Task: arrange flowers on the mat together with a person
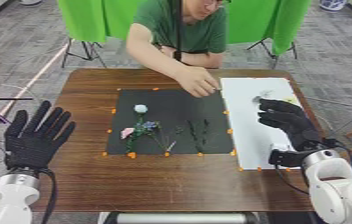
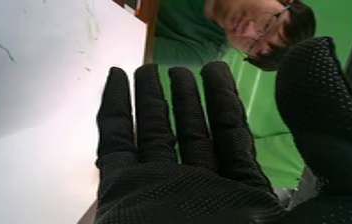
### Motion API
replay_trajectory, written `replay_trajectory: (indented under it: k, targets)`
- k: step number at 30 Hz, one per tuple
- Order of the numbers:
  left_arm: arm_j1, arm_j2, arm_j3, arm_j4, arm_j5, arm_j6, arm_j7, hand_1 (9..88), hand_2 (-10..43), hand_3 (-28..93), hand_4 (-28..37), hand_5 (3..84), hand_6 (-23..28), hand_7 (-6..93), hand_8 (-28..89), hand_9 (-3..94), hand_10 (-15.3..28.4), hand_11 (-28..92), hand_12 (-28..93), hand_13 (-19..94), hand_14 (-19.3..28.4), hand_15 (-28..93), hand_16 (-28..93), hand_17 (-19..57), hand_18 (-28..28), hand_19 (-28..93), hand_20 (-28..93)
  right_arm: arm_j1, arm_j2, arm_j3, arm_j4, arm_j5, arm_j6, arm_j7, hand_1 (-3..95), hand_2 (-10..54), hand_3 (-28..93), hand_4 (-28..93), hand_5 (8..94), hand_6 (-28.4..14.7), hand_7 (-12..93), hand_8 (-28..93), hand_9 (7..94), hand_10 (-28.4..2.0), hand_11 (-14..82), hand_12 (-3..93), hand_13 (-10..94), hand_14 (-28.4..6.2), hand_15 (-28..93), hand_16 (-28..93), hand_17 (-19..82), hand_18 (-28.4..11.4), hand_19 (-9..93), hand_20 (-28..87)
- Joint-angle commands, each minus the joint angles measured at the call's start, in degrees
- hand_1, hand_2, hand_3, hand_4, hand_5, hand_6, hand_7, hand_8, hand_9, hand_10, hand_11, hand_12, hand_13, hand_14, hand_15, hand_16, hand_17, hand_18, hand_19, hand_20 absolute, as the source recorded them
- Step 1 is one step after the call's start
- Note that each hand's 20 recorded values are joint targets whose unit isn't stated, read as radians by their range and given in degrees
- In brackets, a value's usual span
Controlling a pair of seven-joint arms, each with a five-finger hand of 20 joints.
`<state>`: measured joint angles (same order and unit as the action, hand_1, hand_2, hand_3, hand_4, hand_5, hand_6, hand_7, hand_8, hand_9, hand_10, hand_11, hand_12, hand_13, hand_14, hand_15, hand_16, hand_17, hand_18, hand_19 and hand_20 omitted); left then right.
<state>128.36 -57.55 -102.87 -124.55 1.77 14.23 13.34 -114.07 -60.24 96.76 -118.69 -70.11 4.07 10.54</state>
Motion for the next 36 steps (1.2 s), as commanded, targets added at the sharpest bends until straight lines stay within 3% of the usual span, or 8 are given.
replay_trajectory:
  k: [1, 17, 27, 31, 36]
  targets:
    - [1.09, -0.56, 0.15, -0.03, 0.33, -0.16, -0.32, 25.7, 13.3, 69, -28.3, 41.5, 6.4, 8.6, -9, 38.7, 14.8, 20, 7, 28, 14.9, 31, -8, -5.5, 14.6, 35, 14, -1.44, -0.42, 2.07, -2.18, -1.63, 1.6, -2.13, 35.0, -9.2, 81, -27, 44.1, -1.5, 23, -15, 42.8, -10.5, 10.5, 14.4, 36, -9.2, 21, 15, 17, -13.9, 40, 15]
    - [1.96, -0.86, -0.11, -0.42, 0.29, -0.06, 0.4, 26.0, 13.1, 69, -28.3, 41.5, 6.4, 8.5, -9, 38.5, 14.9, 20, 7, 29, 14.9, 31, -8, -5.5, 14.6, 35, 14, -1.14, -0.71, 2.91, -2.76, -3.55, 1.04, -1.3, 38.0, -9.5, 81, -28, 44.8, -0.5, 25, -16, 43.0, -9.8, 10.3, 14.3, 36, -9.0, 21, 15, 17, -13.6, 40, 15]
    - [1.58, -0.84, -0.2, -0.21, 0.4, -0.08, 0.05, 25.9, 13.1, 69, -28.3, 41.4, 6.4, 8.5, -9, 38.4, 14.9, 20, 7, 29, 14.8, 31, -8, -5.5, 14.6, 35, 14, -1.4, -0.83, 2.43, -3.08, -4.03, 0.48, -1.29, 38.7, -9.5, 82, -28, 44.7, -0.3, 25, -16, 42.9, -9.4, 10.1, 14.4, 37, -8.9, 21, 15, 18, -13.3, 39, 15]
    - [1.65, -1.11, -0.18, -0.27, -0.55, -0.17, 0.27, 26.2, 13.0, 69, -28.3, 41.4, 6.4, 8.5, -9, 38.4, 14.9, 20, 7, 28, 14.8, 31, -8, -5.5, 14.6, 35, 14, -0.9, -0.72, 1.95, -3.08, -6.04, 0.84, 1.17, 38.9, -9.5, 82, -28, 44.7, -0.2, 25, -16, 42.9, -9.4, 10.2, 14.5, 36, -8.9, 21, 15, 18, -13.3, 39, 15]
    - [1.93, -1.24, -0.26, -0.4, -0.29, -0.1, 0.15, 26.4, 13.0, 69, -28.3, 41.6, 5.9, 8.8, -9, 38.4, 14.9, 20, 7, 29, 14.7, 31, -8, -5.5, 14.7, 35, 14, -1.0, -0.73, 2.35, -2.91, -5.58, 0.43, 1.02, 39.5, -9.5, 82, -28, 44.6, -0.3, 25, -16, 43.0, -9.6, 10.3, 14.5, 37, -8.9, 21, 15, 18, -13.3, 39, 15]
